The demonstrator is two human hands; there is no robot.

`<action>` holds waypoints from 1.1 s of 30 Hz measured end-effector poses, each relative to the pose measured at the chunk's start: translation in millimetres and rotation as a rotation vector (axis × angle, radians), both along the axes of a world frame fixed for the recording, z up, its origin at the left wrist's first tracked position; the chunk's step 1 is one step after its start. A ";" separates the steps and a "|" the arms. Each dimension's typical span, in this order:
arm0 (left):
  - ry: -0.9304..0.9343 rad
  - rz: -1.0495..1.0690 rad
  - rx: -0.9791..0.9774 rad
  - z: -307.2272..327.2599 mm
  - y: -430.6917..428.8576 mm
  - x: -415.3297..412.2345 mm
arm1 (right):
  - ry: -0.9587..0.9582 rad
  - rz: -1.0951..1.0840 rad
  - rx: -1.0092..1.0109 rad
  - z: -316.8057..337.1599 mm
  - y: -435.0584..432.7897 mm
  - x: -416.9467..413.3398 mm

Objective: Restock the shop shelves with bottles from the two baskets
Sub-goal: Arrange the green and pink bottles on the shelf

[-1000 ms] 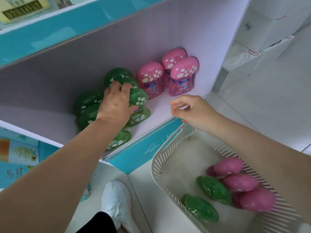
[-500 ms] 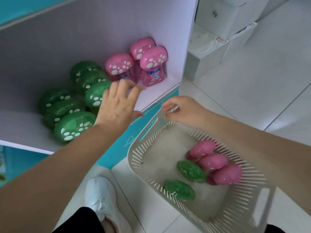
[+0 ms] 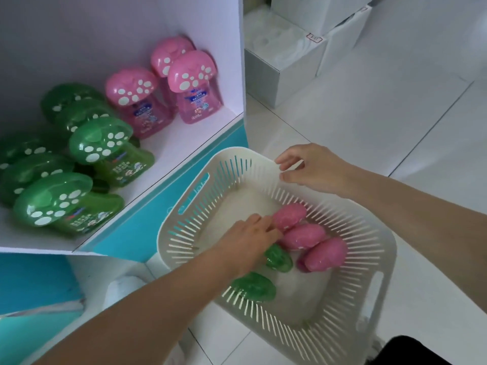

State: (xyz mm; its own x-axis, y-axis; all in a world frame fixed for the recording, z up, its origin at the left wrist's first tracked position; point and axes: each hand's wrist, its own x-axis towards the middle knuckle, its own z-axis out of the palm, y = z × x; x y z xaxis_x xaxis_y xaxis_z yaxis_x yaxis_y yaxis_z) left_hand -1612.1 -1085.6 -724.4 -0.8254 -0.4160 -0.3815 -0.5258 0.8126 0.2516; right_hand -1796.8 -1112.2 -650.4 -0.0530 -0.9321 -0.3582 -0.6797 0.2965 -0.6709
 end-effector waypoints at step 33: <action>0.243 0.150 -0.009 99.3 -64.2 72.5 | -0.069 0.103 -0.132 23.3 -28.2 53.6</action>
State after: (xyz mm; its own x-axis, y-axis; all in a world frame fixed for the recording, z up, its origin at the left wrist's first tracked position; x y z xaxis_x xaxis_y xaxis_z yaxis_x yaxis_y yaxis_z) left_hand -1539.5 -1149.7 -625.1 -0.8213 -0.5428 -0.1754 -0.5653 0.7330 0.3784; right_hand -1743.2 -1140.4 -627.2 0.0660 -0.9706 -0.2314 -0.6527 0.1334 -0.7458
